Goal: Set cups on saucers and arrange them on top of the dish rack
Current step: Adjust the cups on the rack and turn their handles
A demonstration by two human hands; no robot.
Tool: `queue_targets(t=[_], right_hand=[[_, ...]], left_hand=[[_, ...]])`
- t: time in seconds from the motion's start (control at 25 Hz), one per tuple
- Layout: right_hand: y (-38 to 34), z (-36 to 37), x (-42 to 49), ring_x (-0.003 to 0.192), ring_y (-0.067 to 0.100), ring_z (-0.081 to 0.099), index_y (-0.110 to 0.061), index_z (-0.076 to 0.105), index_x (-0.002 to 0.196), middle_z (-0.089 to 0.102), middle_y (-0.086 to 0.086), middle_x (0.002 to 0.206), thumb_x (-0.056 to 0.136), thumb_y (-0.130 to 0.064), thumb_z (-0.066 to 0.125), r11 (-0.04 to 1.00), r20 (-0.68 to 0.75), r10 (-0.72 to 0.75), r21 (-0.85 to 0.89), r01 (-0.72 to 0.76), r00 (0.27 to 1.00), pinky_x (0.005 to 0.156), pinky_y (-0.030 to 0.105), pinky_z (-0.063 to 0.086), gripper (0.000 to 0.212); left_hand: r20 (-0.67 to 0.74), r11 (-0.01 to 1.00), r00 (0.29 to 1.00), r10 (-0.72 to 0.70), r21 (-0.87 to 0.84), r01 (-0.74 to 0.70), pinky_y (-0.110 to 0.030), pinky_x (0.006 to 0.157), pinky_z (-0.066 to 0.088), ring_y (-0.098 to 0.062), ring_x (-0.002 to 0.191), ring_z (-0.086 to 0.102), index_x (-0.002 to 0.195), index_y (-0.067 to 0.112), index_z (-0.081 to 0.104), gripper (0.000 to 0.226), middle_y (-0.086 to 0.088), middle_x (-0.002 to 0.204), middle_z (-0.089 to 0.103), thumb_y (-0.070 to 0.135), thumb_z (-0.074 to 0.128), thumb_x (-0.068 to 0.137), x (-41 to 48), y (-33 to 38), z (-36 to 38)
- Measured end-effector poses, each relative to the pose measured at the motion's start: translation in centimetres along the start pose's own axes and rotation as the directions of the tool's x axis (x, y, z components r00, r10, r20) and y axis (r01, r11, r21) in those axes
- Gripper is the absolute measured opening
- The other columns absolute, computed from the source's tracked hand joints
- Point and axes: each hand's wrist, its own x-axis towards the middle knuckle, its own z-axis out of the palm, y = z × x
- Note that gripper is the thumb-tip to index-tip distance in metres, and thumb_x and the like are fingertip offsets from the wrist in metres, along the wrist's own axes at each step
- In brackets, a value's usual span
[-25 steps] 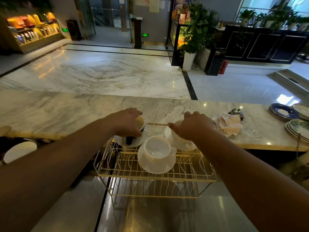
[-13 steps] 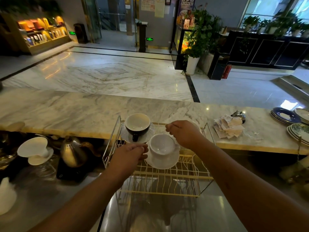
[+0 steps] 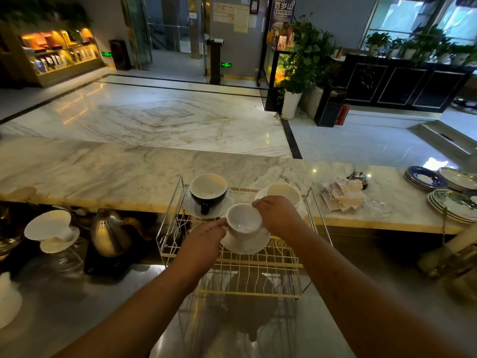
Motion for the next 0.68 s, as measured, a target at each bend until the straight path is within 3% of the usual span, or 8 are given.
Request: queue_targets(t=[0.08, 0.2, 0.28, 0.36, 0.44, 0.52, 0.68], right_hand=[[0.0, -0.1, -1.0, 0.098, 0.030, 0.068, -0.005, 0.076, 0.106, 0.074, 0.016, 0.107, 0.100, -0.019, 0.048, 0.985, -0.007, 0.073, 0.158, -0.071, 0.997, 0.089, 0.046, 0.055, 0.032], [0.5, 0.0, -2.6, 0.093, 0.034, 0.071, -0.010, 0.078, 0.094, 0.076, 0.016, 0.095, 0.099, -0.023, 0.050, 0.916, -0.032, 0.133, 0.386, -0.111, 0.991, 0.090, 0.056, 0.057, 0.031], [0.7, 0.1, -3.7, 0.094, 0.031, 0.073, -0.019, 0.079, 0.083, 0.078, 0.011, 0.093, 0.099, -0.021, 0.052, 0.858, -0.032, 0.184, 0.493, -0.145, 0.982, 0.090, 0.053, 0.059, 0.031], [0.8, 0.5, -4.6, 0.101, 0.030, 0.073, -0.025, 0.076, 0.082, 0.078, 0.013, 0.102, 0.100, -0.019, 0.054, 0.729, -0.002, 0.261, 0.656, -0.196, 0.965, 0.090, 0.048, 0.060, 0.029], [1.1, 1.0, -5.4, 0.103, 0.027, 0.073, -0.027, 0.075, 0.095, 0.076, 0.015, 0.111, 0.102, -0.015, 0.054, 0.658, 0.012, 0.276, 0.727, -0.198, 0.961, 0.084, 0.038, 0.063, 0.025], [1.5, 1.7, -6.3, 0.098, 0.015, 0.074, -0.031, 0.076, 0.092, 0.078, 0.005, 0.107, 0.102, -0.013, 0.053, 0.630, 0.011, 0.261, 0.755, -0.179, 0.965, 0.074, 0.025, 0.062, 0.031], [1.9, 3.0, -7.4, 0.092, 0.010, 0.073, -0.049, 0.079, 0.085, 0.079, -0.013, 0.090, 0.099, -0.020, 0.053, 0.598, 0.018, 0.208, 0.789, -0.142, 0.978, 0.085, 0.032, 0.062, 0.041]], left_hand=[[0.015, 1.000, 1.000, -0.006, 0.005, 0.006, -0.032, 0.084, 0.049, -0.019, 0.118, 0.059, 0.136, 0.039, 0.065, 0.037, -0.004, 0.143, 0.059, 0.027, 0.046, 0.107, 0.5, 0.0, -0.3], [0.033, 0.989, 0.999, 0.029, 0.145, -0.034, -0.032, 0.086, 0.047, -0.024, 0.126, 0.056, 0.144, 0.033, 0.058, 0.039, -0.007, 0.149, 0.055, 0.028, 0.042, 0.109, 1.5, 0.0, -0.5], [0.034, 0.989, 0.998, 0.044, 0.138, -0.049, -0.030, 0.088, 0.045, -0.022, 0.125, 0.055, 0.144, 0.029, 0.058, 0.038, -0.007, 0.151, 0.054, 0.028, 0.044, 0.109, 2.1, 0.2, -0.4], [0.056, 0.984, 0.997, 0.054, 0.167, -0.062, -0.031, 0.090, 0.045, -0.022, 0.129, 0.053, 0.145, 0.027, 0.058, 0.039, -0.006, 0.153, 0.054, 0.029, 0.044, 0.108, 2.7, 0.5, -0.1], [0.078, 0.972, 0.996, 0.047, 0.224, -0.063, -0.039, 0.102, 0.045, -0.028, 0.136, 0.050, 0.150, 0.024, 0.052, 0.043, -0.008, 0.156, 0.050, 0.030, 0.042, 0.109, 3.3, 0.7, 0.2], [0.081, 0.977, 0.996, 0.038, 0.205, -0.054, -0.038, 0.107, 0.039, -0.030, 0.142, 0.045, 0.153, 0.020, 0.048, 0.045, -0.010, 0.160, 0.045, 0.027, 0.043, 0.109, 3.8, 1.2, 0.5], [0.091, 0.950, 0.993, 0.082, 0.294, -0.105, -0.046, 0.121, 0.032, -0.028, 0.148, 0.038, 0.156, 0.013, 0.042, 0.046, -0.010, 0.164, 0.039, 0.020, 0.040, 0.111, 4.6, 2.3, 1.0]])
